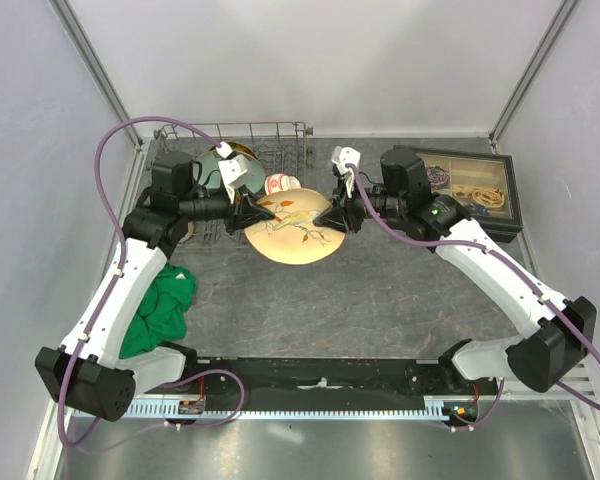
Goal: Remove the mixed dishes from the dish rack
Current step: Place the plate at the center of the board.
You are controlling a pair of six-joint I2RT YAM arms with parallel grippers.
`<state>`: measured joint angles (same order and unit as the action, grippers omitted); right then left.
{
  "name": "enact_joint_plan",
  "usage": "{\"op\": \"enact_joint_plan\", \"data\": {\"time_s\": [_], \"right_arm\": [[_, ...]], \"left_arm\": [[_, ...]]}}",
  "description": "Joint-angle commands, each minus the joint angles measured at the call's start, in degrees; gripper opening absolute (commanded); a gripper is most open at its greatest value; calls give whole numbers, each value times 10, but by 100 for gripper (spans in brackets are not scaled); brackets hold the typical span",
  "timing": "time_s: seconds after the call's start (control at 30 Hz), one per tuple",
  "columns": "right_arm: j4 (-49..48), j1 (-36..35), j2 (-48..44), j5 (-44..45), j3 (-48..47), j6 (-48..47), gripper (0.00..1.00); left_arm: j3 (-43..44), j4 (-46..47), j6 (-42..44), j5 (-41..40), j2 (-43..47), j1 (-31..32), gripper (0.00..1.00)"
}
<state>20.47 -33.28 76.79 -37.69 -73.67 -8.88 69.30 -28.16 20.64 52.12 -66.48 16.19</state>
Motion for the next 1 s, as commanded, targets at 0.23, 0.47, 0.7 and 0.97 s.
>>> {"op": "enact_joint_plan", "data": {"time_s": [0.23,0.47,0.7,0.97], "right_arm": [[-3,-1,-12,2,-10,-18,0],[-3,0,-32,30,13,-29,0],[28,38,-39,64,27,-24,0],[91,176,-33,-30,71,-30,0]], "left_arm": [[6,100,-44,42,26,5,33],[8,120,-43,46,36,5,75],[-2,104,-13,2,60,4,87],[-38,45,56,-28,78,4,92]]}}
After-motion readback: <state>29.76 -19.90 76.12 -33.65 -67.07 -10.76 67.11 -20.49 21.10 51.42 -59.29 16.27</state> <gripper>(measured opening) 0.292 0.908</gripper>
